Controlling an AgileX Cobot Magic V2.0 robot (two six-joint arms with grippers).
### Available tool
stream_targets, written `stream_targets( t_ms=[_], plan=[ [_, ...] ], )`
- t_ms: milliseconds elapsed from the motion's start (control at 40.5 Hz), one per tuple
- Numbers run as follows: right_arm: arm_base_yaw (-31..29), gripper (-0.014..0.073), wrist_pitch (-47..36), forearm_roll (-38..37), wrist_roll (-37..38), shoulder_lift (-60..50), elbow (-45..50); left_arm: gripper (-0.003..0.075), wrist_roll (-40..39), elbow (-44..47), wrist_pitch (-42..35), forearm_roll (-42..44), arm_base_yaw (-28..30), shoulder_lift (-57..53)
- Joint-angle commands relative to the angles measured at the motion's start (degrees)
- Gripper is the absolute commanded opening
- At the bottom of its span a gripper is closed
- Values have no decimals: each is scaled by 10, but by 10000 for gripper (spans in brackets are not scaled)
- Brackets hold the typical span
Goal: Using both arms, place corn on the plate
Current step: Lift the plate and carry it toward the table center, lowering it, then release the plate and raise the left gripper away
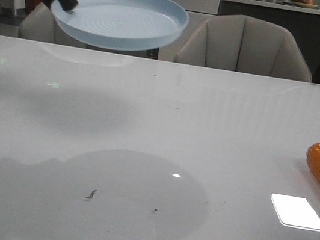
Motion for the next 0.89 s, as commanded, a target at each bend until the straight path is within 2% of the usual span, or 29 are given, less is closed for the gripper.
stream_targets(
  t_ms=[0,321,395,617,864],
  plan=[
    [1,603,-30,2,0,3,-16,94,3,-18,-10,-16,-42,-10],
    [1,603,-16,2,0,3,-16,106,3,-18,-21,38,-124,62],
    [1,603,-10,2,0,3,-16,138,3,-18,-21,44,-131,76],
    [1,603,-4,2,0,3,-16,310,13,-18,-31,60,-142,106],
    [1,603,0,2,0,3,-16,316,13,-41,-37,61,-137,107]
  ],
)
